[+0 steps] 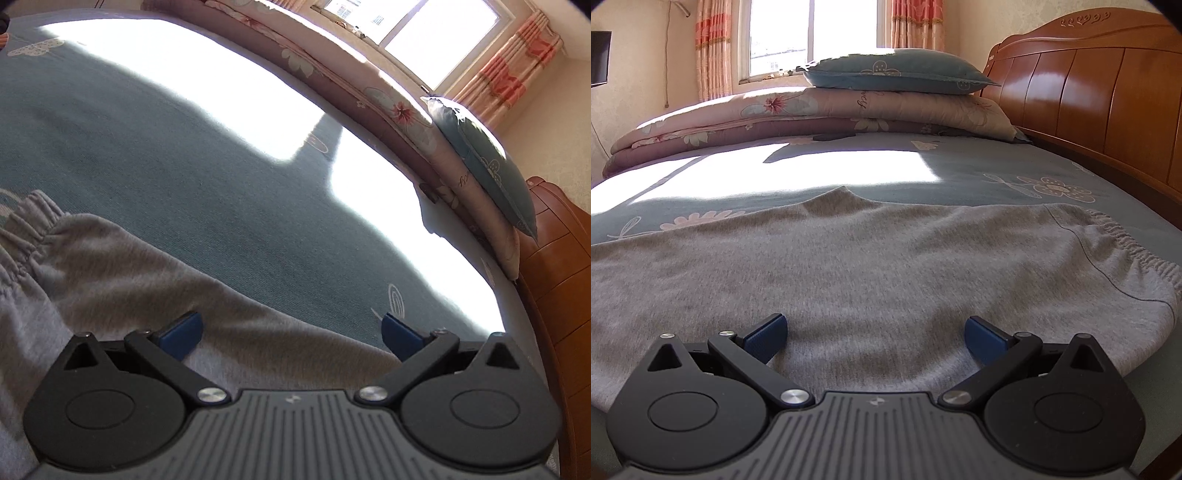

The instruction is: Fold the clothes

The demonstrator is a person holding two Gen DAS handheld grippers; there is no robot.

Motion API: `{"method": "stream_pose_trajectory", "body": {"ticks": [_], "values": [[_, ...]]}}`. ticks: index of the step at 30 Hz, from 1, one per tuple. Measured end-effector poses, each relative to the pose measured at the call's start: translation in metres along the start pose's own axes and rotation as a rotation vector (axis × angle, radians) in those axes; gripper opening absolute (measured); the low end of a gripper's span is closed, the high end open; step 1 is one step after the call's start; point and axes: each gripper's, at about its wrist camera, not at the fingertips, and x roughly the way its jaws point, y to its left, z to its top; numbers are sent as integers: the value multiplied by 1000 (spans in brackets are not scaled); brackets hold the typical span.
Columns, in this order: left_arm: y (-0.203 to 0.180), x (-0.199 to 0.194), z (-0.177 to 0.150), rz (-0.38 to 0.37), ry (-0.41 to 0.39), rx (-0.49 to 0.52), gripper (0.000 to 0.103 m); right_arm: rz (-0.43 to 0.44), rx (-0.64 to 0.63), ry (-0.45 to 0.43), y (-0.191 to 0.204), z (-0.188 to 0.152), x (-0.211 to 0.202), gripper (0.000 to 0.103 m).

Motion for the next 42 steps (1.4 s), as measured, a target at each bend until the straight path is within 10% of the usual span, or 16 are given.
{"method": "stream_pose_trajectory", "body": {"ticks": [5, 12, 22, 31, 37, 42], "values": [[15, -20, 6, 148, -82, -30, 102, -15, -1, -4, 2, -1, 0, 103], [-24, -19, -15, -142, 127, 112, 102, -24, 1, -11, 3, -2, 0, 103], [11, -34, -6, 333, 74, 39, 102, -23, 5, -11, 3, -1, 0, 103], [10, -26, -4, -23, 39, -46, 102, -27, 5, -10, 4, -1, 1, 103], [42, -33, 4, 135, -48, -169, 102, -25, 6, -9, 3, -1, -1, 103], [66, -56, 5, 2, -123, -283, 102, -22, 13, -7, 2, -1, -1, 103]]}}
